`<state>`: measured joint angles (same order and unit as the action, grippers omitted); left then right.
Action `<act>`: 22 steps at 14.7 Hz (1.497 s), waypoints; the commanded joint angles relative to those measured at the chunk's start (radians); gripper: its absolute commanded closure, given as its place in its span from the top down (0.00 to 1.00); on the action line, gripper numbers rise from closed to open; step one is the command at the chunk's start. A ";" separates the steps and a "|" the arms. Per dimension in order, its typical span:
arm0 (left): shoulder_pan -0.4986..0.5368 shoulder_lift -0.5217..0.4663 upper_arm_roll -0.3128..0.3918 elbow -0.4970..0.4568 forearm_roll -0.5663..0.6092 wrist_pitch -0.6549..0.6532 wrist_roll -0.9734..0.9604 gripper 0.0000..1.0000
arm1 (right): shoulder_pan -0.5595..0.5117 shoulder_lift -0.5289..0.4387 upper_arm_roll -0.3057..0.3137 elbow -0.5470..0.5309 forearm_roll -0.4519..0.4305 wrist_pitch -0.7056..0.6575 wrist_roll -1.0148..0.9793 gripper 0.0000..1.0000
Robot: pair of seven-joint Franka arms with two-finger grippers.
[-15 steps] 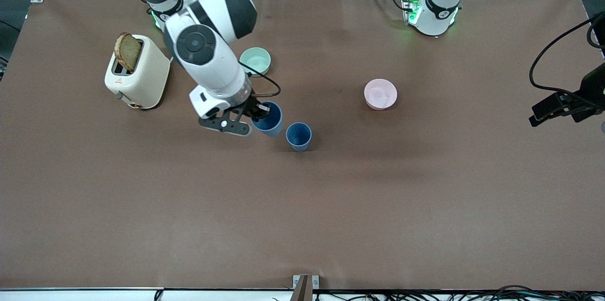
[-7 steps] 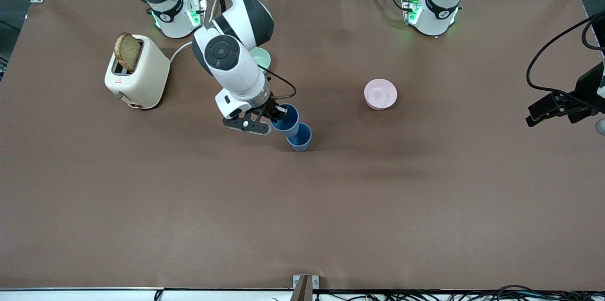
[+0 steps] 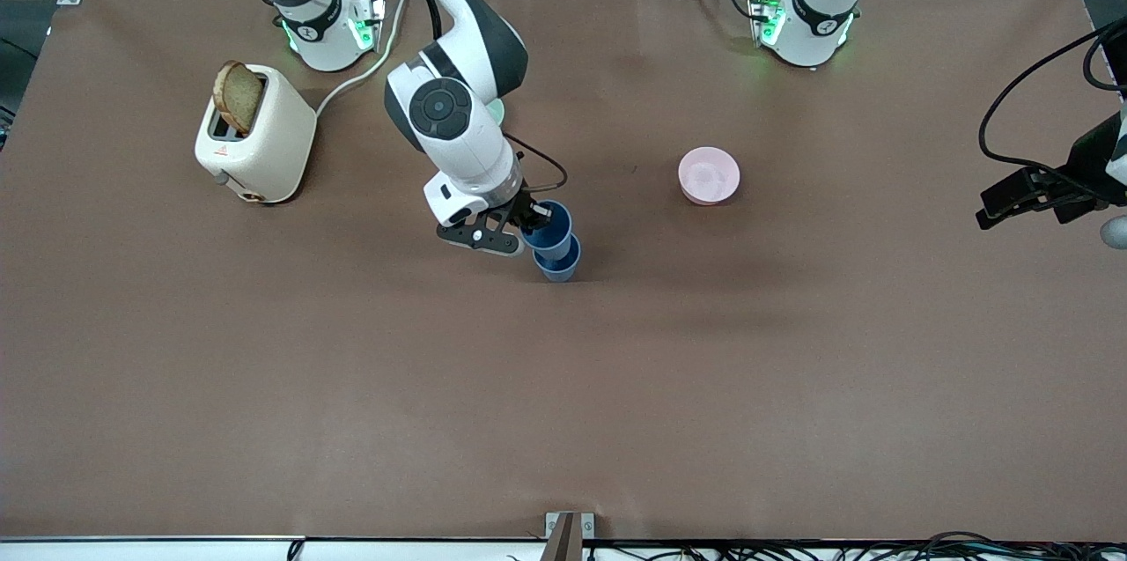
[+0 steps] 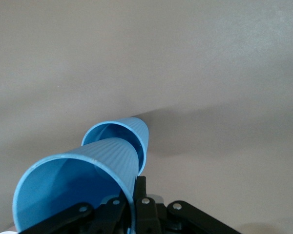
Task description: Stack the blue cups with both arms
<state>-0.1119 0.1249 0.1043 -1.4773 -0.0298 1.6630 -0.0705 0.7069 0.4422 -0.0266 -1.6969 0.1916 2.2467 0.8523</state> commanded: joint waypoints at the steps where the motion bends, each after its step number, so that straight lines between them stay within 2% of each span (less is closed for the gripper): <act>1: 0.002 -0.027 -0.005 -0.020 0.001 -0.012 0.017 1.00 | 0.020 0.009 -0.013 -0.007 0.023 0.034 0.007 0.01; 3: 0.001 -0.025 -0.008 -0.012 0.001 -0.011 0.005 1.00 | 0.025 0.019 -0.013 -0.006 0.023 0.042 0.007 0.06; 4: 0.001 -0.025 -0.008 -0.009 0.001 -0.011 0.003 1.00 | 0.025 0.020 -0.013 -0.006 0.023 0.040 0.007 0.21; 5: 0.000 -0.025 -0.005 -0.006 0.001 -0.012 0.009 1.00 | 0.025 0.021 -0.013 -0.004 0.023 0.040 0.005 0.60; 6: 0.001 -0.025 -0.008 -0.006 0.001 -0.012 0.014 1.00 | 0.025 0.020 -0.015 -0.004 0.022 0.040 0.005 0.91; 7: 0.000 -0.025 -0.009 -0.006 0.001 -0.012 0.014 1.00 | 0.016 0.018 -0.015 -0.003 0.022 0.036 0.004 1.00; 10: 0.000 -0.027 -0.009 -0.005 0.001 -0.014 0.014 1.00 | -0.029 -0.055 -0.022 -0.006 0.013 0.017 -0.006 1.00; 12: -0.002 -0.027 -0.009 -0.005 -0.001 -0.014 0.014 1.00 | -0.096 -0.136 -0.032 -0.004 0.000 -0.079 -0.007 1.00; 16: 0.005 -0.027 -0.014 -0.005 -0.001 -0.014 0.017 1.00 | -0.257 -0.295 -0.045 -0.007 -0.165 -0.261 -0.114 1.00; 19: 0.034 -0.027 -0.049 -0.005 0.001 -0.012 0.015 1.00 | -0.371 -0.359 -0.047 -0.007 -0.211 -0.346 -0.231 1.00; 22: 0.032 -0.027 -0.052 -0.005 -0.001 -0.012 0.011 1.00 | -0.499 -0.413 -0.045 -0.010 -0.228 -0.424 -0.404 1.00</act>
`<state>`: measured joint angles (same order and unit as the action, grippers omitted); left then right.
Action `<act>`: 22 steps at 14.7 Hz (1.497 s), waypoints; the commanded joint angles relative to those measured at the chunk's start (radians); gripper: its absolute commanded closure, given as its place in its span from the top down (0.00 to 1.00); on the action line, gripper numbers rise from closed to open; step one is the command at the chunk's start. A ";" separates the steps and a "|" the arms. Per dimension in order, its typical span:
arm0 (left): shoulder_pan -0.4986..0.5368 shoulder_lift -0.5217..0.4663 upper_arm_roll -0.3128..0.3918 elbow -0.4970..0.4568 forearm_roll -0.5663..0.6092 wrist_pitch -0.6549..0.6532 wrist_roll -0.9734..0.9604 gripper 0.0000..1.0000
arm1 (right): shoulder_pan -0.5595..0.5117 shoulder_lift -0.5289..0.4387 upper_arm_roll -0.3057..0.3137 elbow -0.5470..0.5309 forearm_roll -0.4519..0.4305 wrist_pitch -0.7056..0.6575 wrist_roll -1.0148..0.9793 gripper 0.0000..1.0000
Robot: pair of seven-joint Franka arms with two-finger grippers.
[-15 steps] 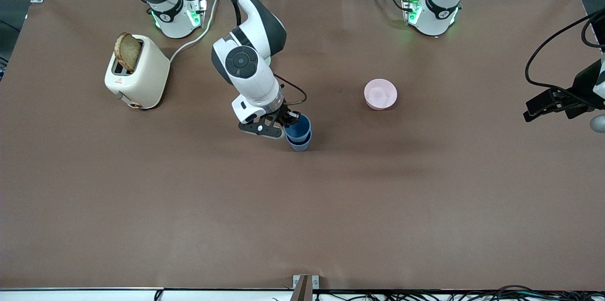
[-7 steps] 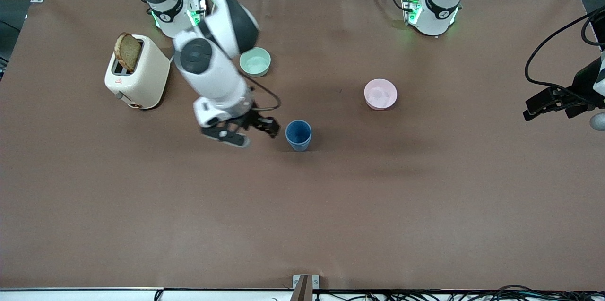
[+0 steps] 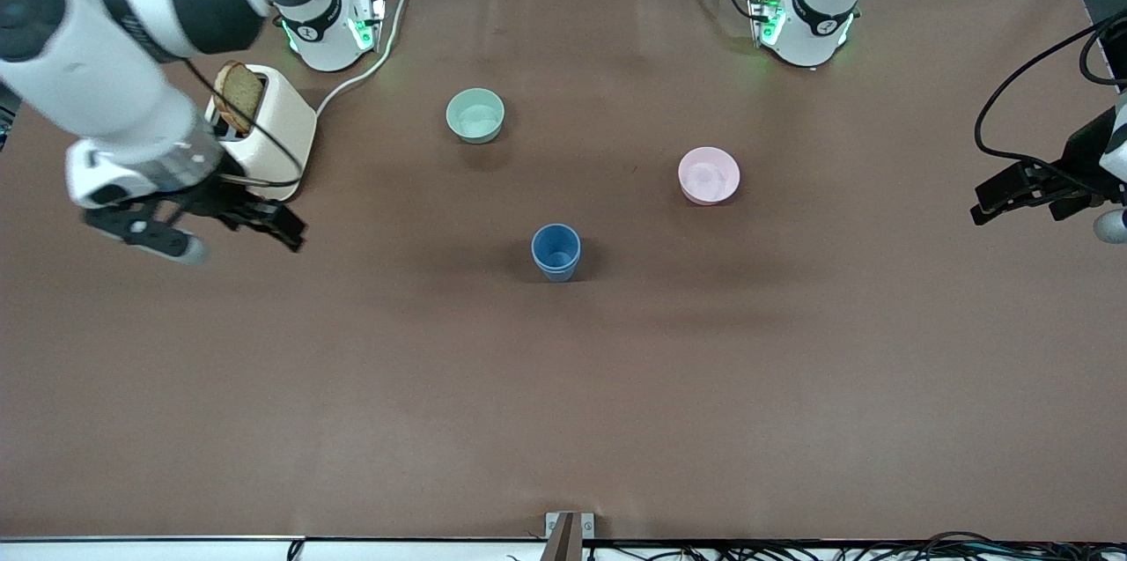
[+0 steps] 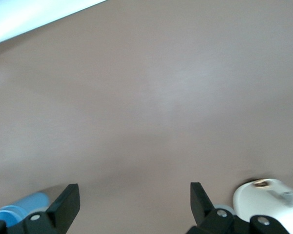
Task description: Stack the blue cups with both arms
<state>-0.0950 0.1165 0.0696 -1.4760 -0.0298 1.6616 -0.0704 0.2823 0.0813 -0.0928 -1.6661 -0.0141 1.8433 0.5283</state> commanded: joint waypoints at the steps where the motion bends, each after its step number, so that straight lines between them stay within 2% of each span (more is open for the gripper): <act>1: 0.015 -0.020 -0.017 -0.006 -0.001 -0.013 0.004 1.00 | -0.103 -0.066 0.021 -0.040 -0.023 -0.041 -0.124 1.00; 5: 0.015 -0.020 -0.019 -0.006 -0.001 -0.013 0.011 1.00 | -0.222 -0.109 0.021 -0.005 -0.023 -0.149 -0.285 1.00; 8: 0.018 -0.023 -0.019 0.008 -0.002 -0.014 0.014 1.00 | -0.291 -0.104 0.021 0.118 -0.015 -0.281 -0.382 1.00; 10: 0.017 -0.026 -0.017 0.022 -0.001 -0.020 0.012 1.00 | -0.295 -0.101 0.021 0.199 -0.007 -0.341 -0.402 1.00; 12: 0.017 -0.029 -0.017 0.022 0.005 -0.080 0.012 1.00 | -0.290 -0.094 0.024 0.302 -0.009 -0.458 -0.404 1.00; 17: 0.017 -0.034 -0.022 0.022 0.033 -0.088 0.014 1.00 | -0.246 -0.097 0.058 0.304 -0.021 -0.554 -0.438 1.00; 22: 0.015 -0.034 -0.022 0.017 0.037 -0.092 0.009 1.00 | -0.265 -0.095 0.050 0.287 -0.006 -0.536 -0.449 1.00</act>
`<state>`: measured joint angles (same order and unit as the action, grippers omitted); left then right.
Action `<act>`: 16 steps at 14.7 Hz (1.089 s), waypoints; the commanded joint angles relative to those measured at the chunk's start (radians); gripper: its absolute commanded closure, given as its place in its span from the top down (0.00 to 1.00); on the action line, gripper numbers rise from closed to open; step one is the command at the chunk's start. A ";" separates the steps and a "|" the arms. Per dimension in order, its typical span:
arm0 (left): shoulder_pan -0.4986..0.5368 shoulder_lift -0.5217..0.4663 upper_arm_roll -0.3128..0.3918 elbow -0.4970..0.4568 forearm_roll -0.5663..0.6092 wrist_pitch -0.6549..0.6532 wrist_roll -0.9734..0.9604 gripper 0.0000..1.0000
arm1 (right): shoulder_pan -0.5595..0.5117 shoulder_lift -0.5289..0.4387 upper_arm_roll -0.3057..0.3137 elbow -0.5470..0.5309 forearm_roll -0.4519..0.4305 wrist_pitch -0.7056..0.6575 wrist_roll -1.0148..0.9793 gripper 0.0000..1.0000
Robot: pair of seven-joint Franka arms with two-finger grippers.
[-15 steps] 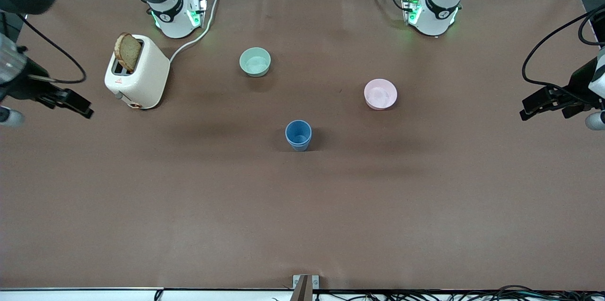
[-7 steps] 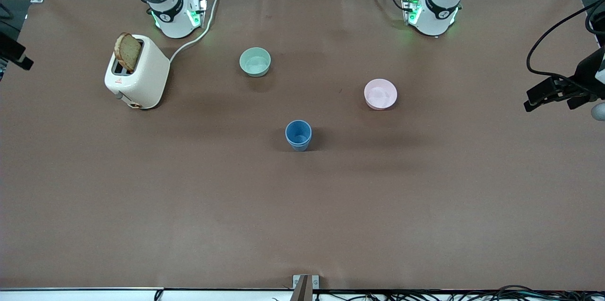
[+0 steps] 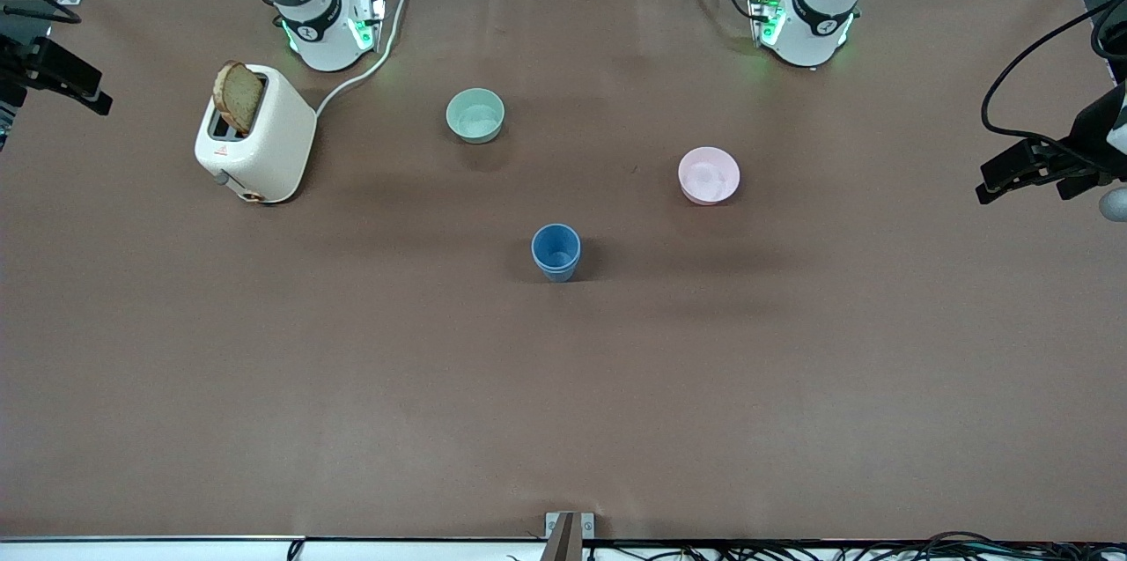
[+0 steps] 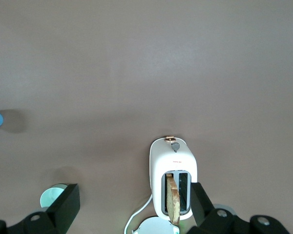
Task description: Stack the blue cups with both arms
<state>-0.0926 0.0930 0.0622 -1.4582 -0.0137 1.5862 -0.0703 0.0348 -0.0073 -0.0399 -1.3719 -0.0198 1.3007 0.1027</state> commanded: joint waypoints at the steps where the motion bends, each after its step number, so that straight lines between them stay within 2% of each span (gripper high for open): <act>1: 0.017 -0.009 -0.015 0.001 0.008 -0.017 0.006 1.00 | -0.018 -0.007 -0.003 -0.007 0.000 0.009 -0.024 1.00; 6: 0.004 0.007 -0.015 0.004 0.006 -0.014 -0.002 1.00 | -0.019 -0.005 -0.003 -0.021 0.000 0.087 -0.127 1.00; 16: 0.011 0.004 -0.015 0.006 -0.002 -0.014 0.000 1.00 | -0.032 -0.003 -0.003 -0.035 0.000 0.094 -0.155 1.00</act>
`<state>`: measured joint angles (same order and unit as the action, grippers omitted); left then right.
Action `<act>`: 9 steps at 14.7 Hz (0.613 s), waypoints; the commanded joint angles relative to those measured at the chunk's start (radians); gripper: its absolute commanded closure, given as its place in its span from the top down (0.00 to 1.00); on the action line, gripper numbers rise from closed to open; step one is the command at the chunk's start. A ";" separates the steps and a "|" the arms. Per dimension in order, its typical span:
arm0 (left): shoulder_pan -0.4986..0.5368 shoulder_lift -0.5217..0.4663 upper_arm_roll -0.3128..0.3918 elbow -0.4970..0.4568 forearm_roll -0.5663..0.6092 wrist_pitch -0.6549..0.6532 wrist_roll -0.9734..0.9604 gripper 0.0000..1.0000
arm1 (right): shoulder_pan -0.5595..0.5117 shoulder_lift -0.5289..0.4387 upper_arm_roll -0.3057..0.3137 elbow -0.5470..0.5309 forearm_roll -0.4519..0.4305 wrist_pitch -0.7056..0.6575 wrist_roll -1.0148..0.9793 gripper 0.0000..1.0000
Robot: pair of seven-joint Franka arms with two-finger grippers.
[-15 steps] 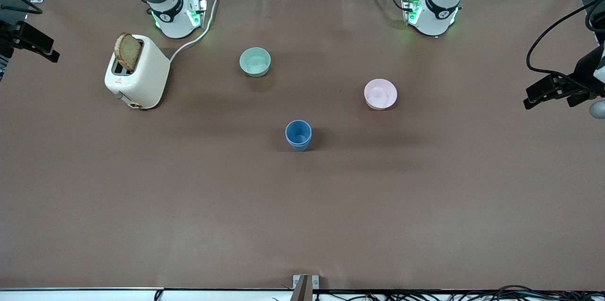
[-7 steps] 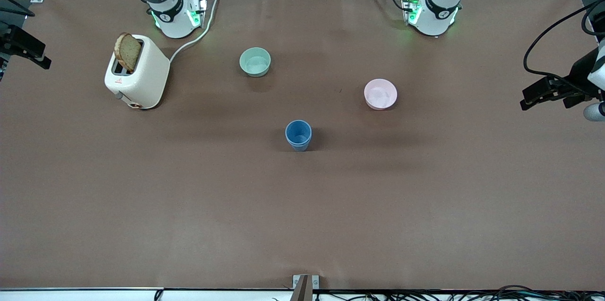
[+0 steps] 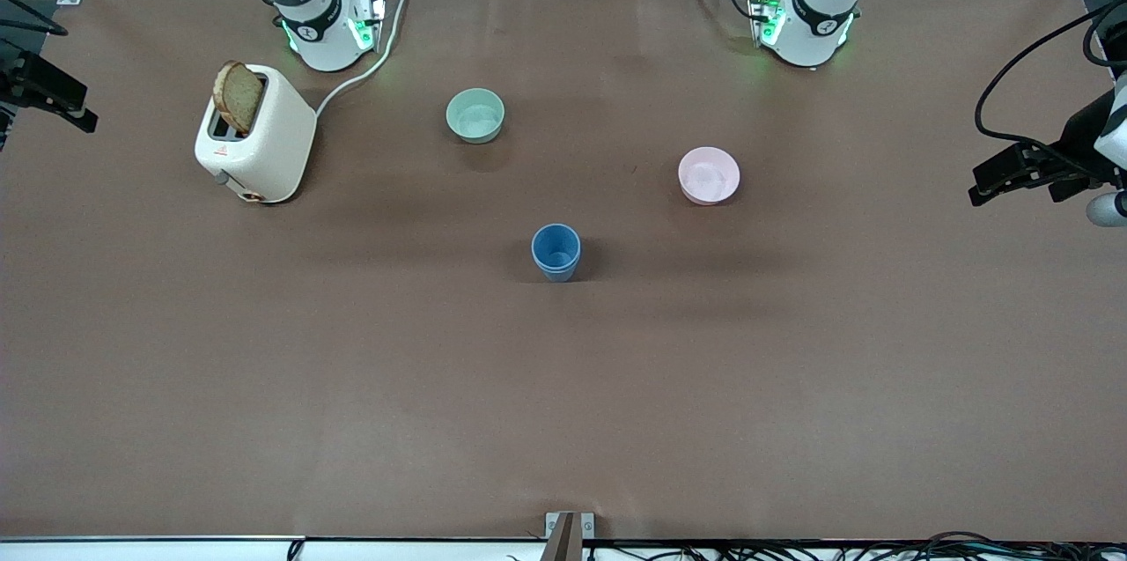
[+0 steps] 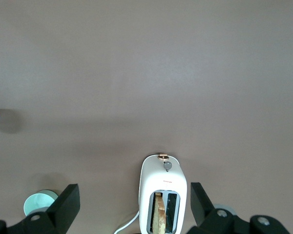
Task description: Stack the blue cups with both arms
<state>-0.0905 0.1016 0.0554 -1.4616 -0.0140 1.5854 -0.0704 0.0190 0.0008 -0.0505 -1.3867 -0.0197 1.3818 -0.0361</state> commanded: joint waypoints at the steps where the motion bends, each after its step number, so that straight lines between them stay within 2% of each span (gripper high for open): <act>1: 0.008 -0.007 -0.008 0.009 -0.001 -0.013 0.000 1.00 | -0.014 -0.012 0.008 -0.020 0.000 0.014 -0.016 1.00; 9: 0.009 -0.007 -0.008 0.010 -0.001 -0.016 0.004 1.00 | -0.021 -0.013 0.008 -0.020 0.000 0.020 -0.042 1.00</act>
<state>-0.0905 0.1015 0.0554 -1.4607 -0.0140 1.5854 -0.0705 0.0159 0.0012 -0.0506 -1.3870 -0.0197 1.3940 -0.0470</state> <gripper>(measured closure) 0.000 0.000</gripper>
